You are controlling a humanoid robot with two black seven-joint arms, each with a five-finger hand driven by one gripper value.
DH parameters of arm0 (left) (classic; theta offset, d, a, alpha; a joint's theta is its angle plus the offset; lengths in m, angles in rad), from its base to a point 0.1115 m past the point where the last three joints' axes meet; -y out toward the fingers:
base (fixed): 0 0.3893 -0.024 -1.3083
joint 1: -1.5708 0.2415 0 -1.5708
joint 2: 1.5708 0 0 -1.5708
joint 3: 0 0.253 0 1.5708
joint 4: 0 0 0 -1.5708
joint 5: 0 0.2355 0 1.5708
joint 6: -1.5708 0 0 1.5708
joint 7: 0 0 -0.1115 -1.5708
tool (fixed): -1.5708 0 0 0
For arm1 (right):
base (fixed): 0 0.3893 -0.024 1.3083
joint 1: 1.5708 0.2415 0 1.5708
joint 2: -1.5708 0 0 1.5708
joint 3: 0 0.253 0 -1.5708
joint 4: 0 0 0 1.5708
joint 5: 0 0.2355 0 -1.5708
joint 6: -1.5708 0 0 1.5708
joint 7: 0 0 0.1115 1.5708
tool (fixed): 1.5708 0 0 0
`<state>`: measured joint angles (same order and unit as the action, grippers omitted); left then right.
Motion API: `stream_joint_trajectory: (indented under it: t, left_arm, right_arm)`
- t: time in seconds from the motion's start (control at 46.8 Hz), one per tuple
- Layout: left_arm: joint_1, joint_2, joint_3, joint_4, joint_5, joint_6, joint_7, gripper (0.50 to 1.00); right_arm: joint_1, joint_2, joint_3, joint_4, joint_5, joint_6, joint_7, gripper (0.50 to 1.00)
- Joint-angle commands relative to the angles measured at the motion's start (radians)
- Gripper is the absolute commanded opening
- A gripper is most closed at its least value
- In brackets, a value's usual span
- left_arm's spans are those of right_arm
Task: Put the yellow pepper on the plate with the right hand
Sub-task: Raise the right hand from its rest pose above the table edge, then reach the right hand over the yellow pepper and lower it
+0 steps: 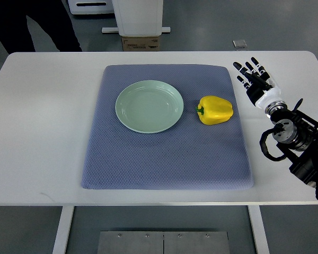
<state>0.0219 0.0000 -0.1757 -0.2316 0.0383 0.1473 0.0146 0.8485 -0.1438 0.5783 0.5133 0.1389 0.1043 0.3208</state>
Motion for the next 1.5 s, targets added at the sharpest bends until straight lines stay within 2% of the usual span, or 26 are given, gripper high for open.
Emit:
stream_joint_trajectory:
  t: [0.0, 0.385, 0.556, 0.77, 0.941, 1.134, 1.283, 1.39, 1.476]
  left_arm:
    - [0.001, 0.0, 0.001, 0.0, 0.0, 0.0, 0.001, 1.0]
    - [0.001, 0.0, 0.001, 0.0, 0.0, 0.0, -0.001, 1.0]
    - [0.001, 0.0, 0.001, 0.0, 0.0, 0.0, 0.001, 1.0]
    - [0.001, 0.0, 0.001, 0.0, 0.0, 0.0, -0.001, 1.0]
    - [0.001, 0.0, 0.001, 0.0, 0.0, 0.0, 0.001, 1.0]
    - [0.0, 0.0, 0.001, 0.0, 0.0, 0.0, 0.001, 1.0]
    - [0.001, 0.0, 0.001, 0.0, 0.0, 0.0, 0.001, 1.0]
    - [0.001, 0.0, 0.001, 0.0, 0.0, 0.0, 0.001, 1.0]
    - [0.0, 0.0, 0.001, 0.0, 0.0, 0.0, 0.001, 1.0]
  right_arm:
    - [0.0, 0.0, 0.0, -0.001, -0.001, 0.0, 0.001, 1.0]
    - [0.029, -0.005, 0.006, -0.012, -0.001, -0.003, 0.02, 1.0]
    - [0.035, -0.003, 0.009, -0.016, 0.001, -0.006, 0.089, 1.0]
    - [0.047, -0.005, 0.009, -0.022, 0.001, -0.015, 0.098, 1.0]
    - [0.05, 0.023, -0.001, -0.102, -0.002, -0.017, 0.101, 1.0]
    - [0.089, 0.017, -0.038, -0.095, -0.079, 0.009, 0.106, 1.0]
    - [0.081, 0.009, -0.055, -0.039, -0.14, 0.133, 0.107, 1.0]
    - [0.08, -0.039, -0.07, 0.046, -0.211, 0.16, 0.107, 1.0]
    - [0.08, -0.092, -0.097, 0.167, -0.287, 0.158, 0.109, 1.0]
